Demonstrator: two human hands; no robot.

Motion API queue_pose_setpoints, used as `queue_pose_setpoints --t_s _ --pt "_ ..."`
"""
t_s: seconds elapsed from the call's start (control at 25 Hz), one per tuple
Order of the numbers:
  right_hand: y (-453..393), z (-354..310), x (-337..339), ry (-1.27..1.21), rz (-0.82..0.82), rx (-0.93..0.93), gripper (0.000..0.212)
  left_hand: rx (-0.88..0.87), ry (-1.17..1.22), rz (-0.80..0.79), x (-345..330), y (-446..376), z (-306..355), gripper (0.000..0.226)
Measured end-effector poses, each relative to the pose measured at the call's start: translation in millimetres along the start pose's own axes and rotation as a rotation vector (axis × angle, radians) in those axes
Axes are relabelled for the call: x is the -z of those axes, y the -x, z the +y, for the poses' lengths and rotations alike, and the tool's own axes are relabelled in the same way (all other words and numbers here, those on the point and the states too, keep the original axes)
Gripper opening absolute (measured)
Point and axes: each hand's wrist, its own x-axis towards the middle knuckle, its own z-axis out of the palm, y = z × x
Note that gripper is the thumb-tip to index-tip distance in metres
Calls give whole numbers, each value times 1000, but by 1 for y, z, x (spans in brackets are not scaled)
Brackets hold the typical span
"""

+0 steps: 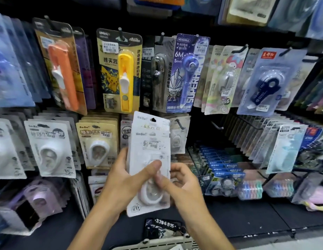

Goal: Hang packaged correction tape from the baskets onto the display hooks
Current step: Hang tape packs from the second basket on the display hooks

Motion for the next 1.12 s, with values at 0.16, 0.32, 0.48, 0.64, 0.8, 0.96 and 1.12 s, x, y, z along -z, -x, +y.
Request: queue_pose_setpoints --t_s 0.16,0.32,0.48,0.64,0.8,0.96,1.12 --pt "-9 -10 16 -262 75 -2 49 8 104 -31 -4 2 3 52" --pt "-18 -20 30 -161 264 63 49 -3 144 131 0 -3 5 58" --pt "-11 -20 54 61 300 117 44 -61 152 173 10 -8 13 61" --pt "-18 -9 50 215 294 142 25 -75 107 167 6 -6 9 55" --pt "-43 -13 40 265 250 88 21 -92 97 152 2 -5 5 48" --pt "-52 -24 34 522 -87 -76 73 -94 94 159 -3 -8 -1 48" --pt "-28 -10 13 87 -73 176 60 -7 66 -21 -2 -12 -8 72"
